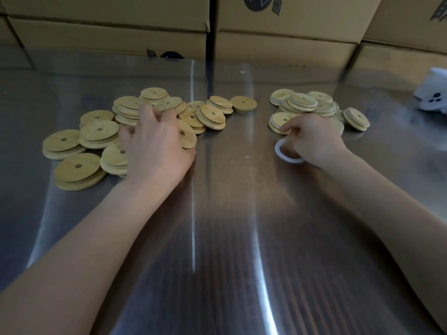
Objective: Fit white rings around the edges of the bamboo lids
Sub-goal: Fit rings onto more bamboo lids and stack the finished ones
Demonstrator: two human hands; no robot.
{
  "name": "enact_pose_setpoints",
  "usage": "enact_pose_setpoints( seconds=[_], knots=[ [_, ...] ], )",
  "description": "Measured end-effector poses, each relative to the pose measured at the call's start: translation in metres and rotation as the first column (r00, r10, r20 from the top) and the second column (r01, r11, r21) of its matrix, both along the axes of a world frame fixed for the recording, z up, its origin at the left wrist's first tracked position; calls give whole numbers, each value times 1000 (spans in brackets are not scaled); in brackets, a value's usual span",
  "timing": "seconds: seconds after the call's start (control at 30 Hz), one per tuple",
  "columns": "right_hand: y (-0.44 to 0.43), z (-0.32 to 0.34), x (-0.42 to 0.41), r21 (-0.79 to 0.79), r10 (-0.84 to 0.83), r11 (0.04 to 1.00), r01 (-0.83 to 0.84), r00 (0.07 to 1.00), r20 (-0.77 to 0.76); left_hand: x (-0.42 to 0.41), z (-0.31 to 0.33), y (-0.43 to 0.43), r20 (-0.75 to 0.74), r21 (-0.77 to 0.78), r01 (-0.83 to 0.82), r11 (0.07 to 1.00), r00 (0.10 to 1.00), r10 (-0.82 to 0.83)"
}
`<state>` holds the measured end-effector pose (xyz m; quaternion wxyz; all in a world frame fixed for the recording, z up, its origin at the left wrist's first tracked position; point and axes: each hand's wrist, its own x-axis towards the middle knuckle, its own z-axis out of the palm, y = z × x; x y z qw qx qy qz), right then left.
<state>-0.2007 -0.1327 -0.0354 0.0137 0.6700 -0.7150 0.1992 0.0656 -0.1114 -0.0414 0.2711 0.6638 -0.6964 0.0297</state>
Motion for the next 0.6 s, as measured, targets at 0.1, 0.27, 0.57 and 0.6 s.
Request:
enact_pose_setpoints(
  seconds=[0.1,0.27,0.57,0.6],
  knots=[
    [2,2,4,6,39,999,-39,999,0,-2,-2,1,-153,-40,94,995,983,-99],
    [6,5,12,-2,108,994,-108,993,52,-5,-2,2,-359,-37,195,980,913,-196],
    [10,6,20,-8,139,989,-145,930,342,-22,-2,14,-732,-32,457,889,595,-332],
    [10,6,20,-7,142,989,-151,916,375,-25,-2,16,-792,-24,490,871,523,-316]
  ],
)
